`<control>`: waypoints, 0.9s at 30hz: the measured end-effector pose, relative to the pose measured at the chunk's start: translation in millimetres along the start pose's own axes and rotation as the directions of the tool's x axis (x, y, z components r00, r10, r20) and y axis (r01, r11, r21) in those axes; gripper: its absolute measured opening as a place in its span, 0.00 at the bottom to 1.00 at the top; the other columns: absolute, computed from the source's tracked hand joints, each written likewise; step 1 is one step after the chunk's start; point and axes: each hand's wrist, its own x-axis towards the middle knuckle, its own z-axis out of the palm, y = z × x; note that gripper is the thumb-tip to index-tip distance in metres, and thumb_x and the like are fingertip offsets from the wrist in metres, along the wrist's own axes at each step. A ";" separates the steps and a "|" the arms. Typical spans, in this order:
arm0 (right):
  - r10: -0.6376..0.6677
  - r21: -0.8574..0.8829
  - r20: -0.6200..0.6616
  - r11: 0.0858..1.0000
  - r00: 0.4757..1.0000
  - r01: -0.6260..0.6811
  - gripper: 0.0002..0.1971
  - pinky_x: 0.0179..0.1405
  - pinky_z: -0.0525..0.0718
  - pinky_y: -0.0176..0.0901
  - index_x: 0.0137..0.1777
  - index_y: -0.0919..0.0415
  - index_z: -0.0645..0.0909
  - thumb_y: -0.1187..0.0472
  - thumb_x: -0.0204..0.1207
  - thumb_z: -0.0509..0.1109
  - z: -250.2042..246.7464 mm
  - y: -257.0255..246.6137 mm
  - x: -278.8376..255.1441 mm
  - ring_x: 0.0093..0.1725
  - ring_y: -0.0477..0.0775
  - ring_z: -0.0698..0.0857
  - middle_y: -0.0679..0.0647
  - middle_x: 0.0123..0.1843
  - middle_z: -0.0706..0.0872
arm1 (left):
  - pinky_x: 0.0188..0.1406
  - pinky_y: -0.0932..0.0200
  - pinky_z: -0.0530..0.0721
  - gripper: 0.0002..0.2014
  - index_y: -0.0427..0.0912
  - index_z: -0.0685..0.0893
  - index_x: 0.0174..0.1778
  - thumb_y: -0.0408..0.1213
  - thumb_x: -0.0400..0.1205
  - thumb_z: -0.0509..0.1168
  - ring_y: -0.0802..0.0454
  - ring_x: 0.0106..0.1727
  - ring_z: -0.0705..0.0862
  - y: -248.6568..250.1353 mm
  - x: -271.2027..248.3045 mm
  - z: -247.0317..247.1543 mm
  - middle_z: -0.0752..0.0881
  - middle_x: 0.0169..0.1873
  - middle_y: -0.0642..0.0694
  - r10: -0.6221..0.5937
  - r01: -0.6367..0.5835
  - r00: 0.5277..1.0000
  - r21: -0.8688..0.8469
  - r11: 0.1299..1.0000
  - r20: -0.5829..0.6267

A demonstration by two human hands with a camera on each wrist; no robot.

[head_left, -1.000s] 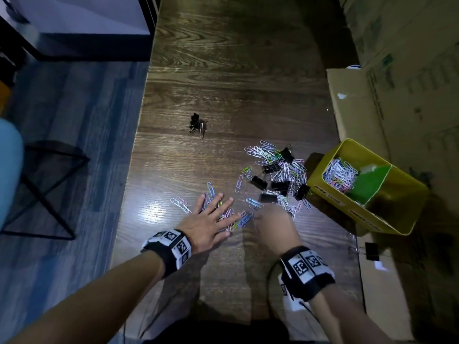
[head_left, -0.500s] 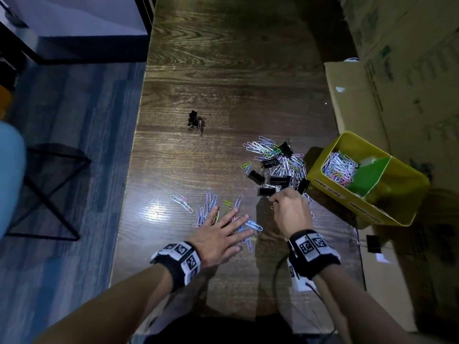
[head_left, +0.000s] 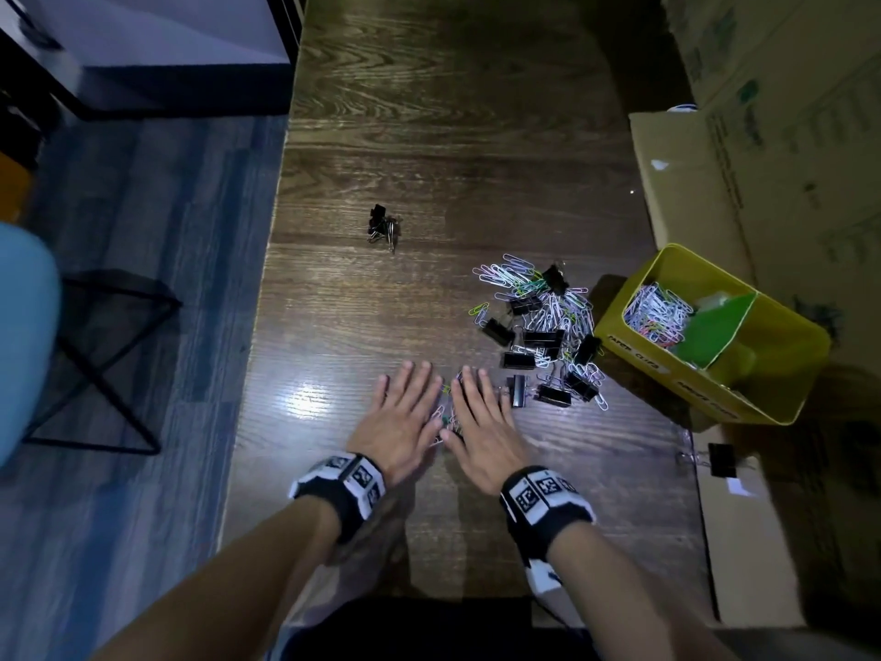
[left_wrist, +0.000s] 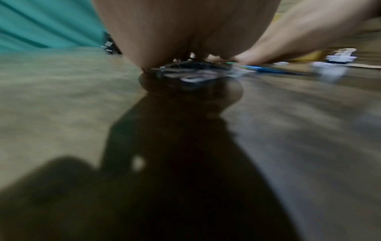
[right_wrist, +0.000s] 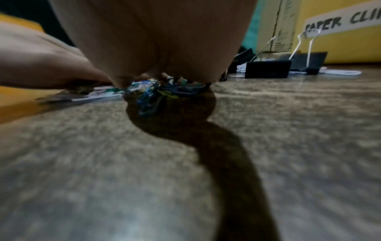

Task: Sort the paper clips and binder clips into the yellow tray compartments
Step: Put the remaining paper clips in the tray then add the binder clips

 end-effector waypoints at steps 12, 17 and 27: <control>-0.115 0.021 0.056 0.993 0.992 0.114 0.60 0.75 0.23 0.48 0.78 0.64 0.24 0.23 0.68 0.54 17.8 -5.8 -20.6 0.77 0.51 0.19 0.58 0.78 0.19 | 0.78 0.53 0.30 0.35 0.53 0.36 0.79 0.65 0.77 0.27 0.58 0.79 0.27 -8.4 -36.7 8.6 0.34 0.79 0.54 -0.010 0.005 1.000 -0.275 0.961 -0.017; -0.147 0.083 0.008 0.986 0.989 0.145 0.58 0.80 0.30 0.50 0.79 0.64 0.26 0.35 0.73 0.66 23.3 -21.8 -19.9 0.77 0.52 0.21 0.57 0.80 0.24 | 0.81 0.45 0.35 0.40 0.50 0.36 0.79 0.68 0.74 0.23 0.51 0.79 0.26 -0.2 -35.7 13.2 0.32 0.80 0.47 0.044 -0.031 0.998 -0.319 0.947 0.033; -0.015 0.147 -0.105 0.989 0.994 0.031 0.37 0.72 0.71 0.57 0.78 0.49 0.63 0.44 0.71 0.73 -0.1 -21.5 -16.0 0.74 0.56 0.63 0.52 0.76 0.61 | 0.65 0.49 0.77 0.39 0.53 0.65 0.75 0.60 0.69 0.70 0.46 0.63 0.73 -8.6 -37.4 -10.5 0.65 0.68 0.46 0.014 -0.013 1.000 -0.211 0.977 0.001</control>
